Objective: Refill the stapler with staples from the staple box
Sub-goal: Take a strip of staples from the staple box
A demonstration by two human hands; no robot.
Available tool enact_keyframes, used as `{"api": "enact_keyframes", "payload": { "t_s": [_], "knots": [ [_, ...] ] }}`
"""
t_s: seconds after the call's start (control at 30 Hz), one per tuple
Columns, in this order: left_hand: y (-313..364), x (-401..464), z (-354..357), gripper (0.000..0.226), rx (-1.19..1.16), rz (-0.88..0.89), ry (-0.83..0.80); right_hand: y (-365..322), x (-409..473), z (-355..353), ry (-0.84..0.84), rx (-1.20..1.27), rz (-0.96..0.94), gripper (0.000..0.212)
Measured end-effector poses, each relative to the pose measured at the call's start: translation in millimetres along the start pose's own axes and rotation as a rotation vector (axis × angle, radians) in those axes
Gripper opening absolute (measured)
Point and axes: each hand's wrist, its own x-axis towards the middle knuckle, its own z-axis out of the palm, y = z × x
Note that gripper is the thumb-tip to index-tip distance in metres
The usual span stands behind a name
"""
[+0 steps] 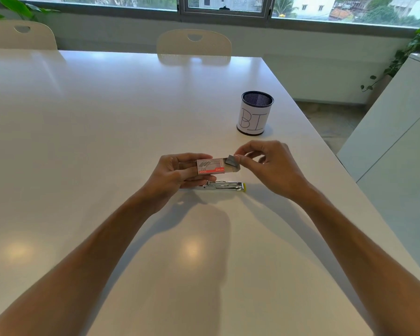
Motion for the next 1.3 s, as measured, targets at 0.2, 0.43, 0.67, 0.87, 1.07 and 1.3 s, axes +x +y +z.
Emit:
{"api": "enact_keyframes", "payload": {
  "t_s": [0.2,0.43,0.67,0.87,1.07,1.3],
  "knots": [
    [0.3,0.3,-0.3,0.028,-0.047,-0.027,-0.004,-1.8,-1.4,1.6,0.074,0.017,-0.1,0.011],
    [1.1,-0.1,2.6,0.028,-0.061,-0.048,0.006,-3.4,-2.7,1.0,0.022,-0.003,-0.207,0.013],
    [1.4,-0.8,2.3,0.029,-0.054,-0.038,0.006,-4.6,-0.5,-4.5,-0.058,0.151,-0.031,0.015],
    [0.7,-1.4,4.7,0.028,0.002,-0.015,0.013,-5.8,-0.8,-8.9,-0.142,0.153,0.038,0.016],
    [-0.2,-2.6,6.6,0.029,0.059,0.011,0.02,-10.6,-3.4,-10.3,-0.127,0.083,0.009,0.015],
    [0.0,-1.9,5.3,0.031,0.025,-0.01,0.023,-9.6,-2.1,-13.0,-0.118,0.132,0.027,0.011]
  ]
}}
